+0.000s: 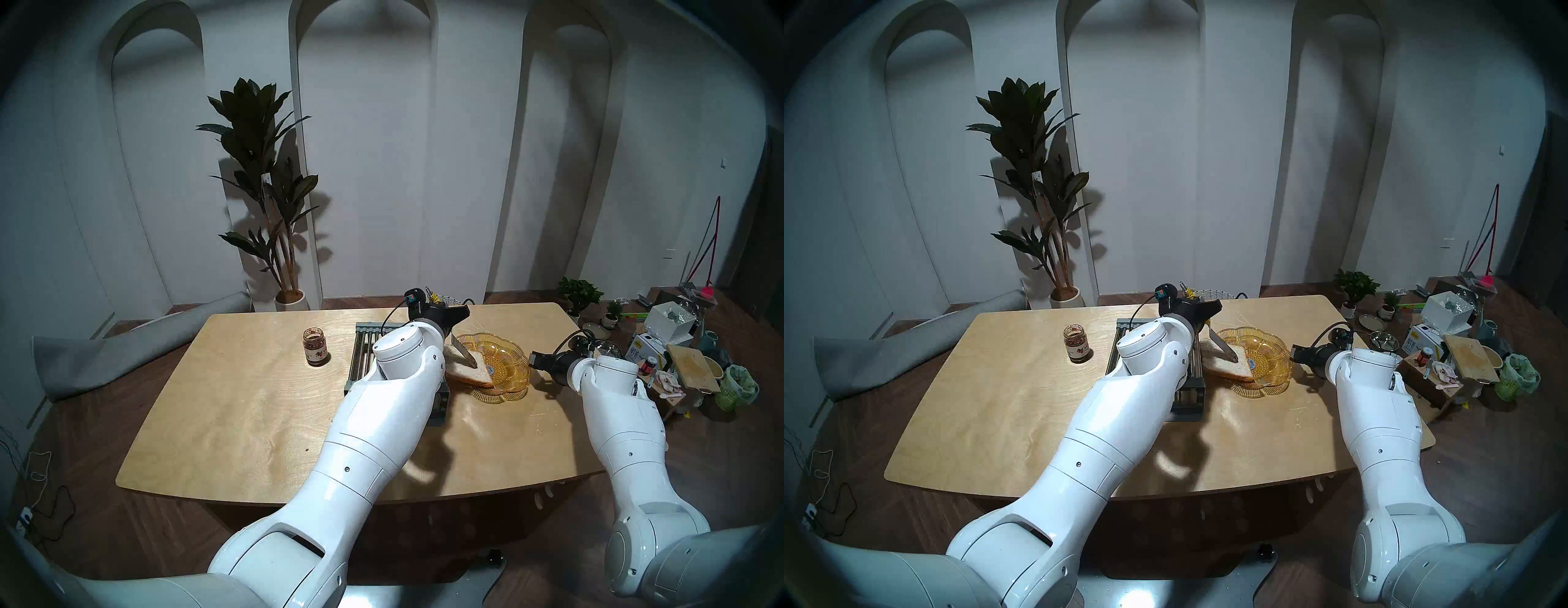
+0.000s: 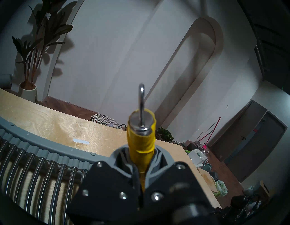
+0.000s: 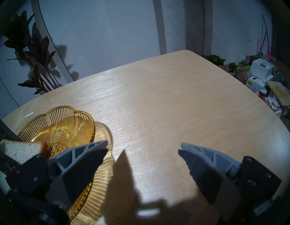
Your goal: Spread jam over the slice of bread with the knife
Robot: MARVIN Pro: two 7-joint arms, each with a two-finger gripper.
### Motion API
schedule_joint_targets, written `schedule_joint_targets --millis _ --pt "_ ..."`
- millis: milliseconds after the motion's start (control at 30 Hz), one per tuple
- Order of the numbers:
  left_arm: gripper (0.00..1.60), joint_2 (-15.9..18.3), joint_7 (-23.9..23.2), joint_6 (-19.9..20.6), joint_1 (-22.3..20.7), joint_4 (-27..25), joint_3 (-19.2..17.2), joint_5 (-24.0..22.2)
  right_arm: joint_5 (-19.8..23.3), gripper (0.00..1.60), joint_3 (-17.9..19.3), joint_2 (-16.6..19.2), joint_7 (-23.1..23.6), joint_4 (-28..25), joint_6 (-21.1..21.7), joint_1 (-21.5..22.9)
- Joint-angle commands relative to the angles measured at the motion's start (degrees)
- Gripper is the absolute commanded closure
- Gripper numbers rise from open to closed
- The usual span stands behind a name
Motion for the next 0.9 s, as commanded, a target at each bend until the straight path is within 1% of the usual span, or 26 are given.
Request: schedule_joint_targets --millis 0,100,133,200,267,467,500,533,567,733,867 --pt "1.60 -1.08 -1.08 -0.66 -1.60 -1.86 -0.71 -1.15 -0.23 0.00 -0.26 -0.05 -0.06 -0.73 -1.30 0.75" --pt "1.60 -1.15 -1.12 -0.49 -1.69 -1.14 -0.56 -1.32 -0.41 0.00 -0.35 -0.08 -0.15 -0.88 -1.62 0.63" --pt "1.60 -1.44 -1.26 -0.16 -1.63 -0.78 -0.92 -2.07 -0.39 0.00 -0.33 -0.08 -0.12 -1.01 -1.62 0.56" --pt "1.60 -1.42 -1.17 -0.59 -1.70 0.13 -0.56 -1.64 -0.57 0.00 -0.34 -0.08 -0.29 -1.39 -1.78 0.36" --pt "1.60 -1.60 -1.28 -0.58 -1.76 1.00 -0.64 -2.30 -0.61 0.00 -0.26 -0.08 -0.33 -1.66 -1.67 0.23" --pt "1.60 -1.38 0.21 -1.15 -2.63 3.24 0.76 -0.25 -0.57 0.00 0.10 0.01 -0.17 -2.31 -1.83 -0.41" --pt "1.60 -1.13 0.41 -1.88 -2.82 3.64 1.33 0.71 -0.51 0.00 0.22 0.00 -0.15 -2.51 -1.83 -0.56" --pt "1.60 -1.30 0.26 -1.84 -2.84 3.89 1.04 0.29 -0.49 0.00 0.33 -0.03 -0.13 -2.67 -1.87 -0.69" --pt "1.60 -1.09 1.09 -1.85 -3.11 4.17 1.54 1.34 -0.50 0.00 0.46 -0.11 -0.27 -2.81 -1.93 -0.80" --pt "1.60 -1.22 1.58 -2.37 -3.28 4.89 1.37 1.48 -0.44 0.00 1.02 -0.25 -0.17 -3.32 -2.15 -1.30" --pt "1.60 -0.78 2.64 -2.63 -3.31 4.98 2.05 2.67 -0.51 0.00 1.14 -0.24 -0.14 -3.77 -2.42 -1.64"
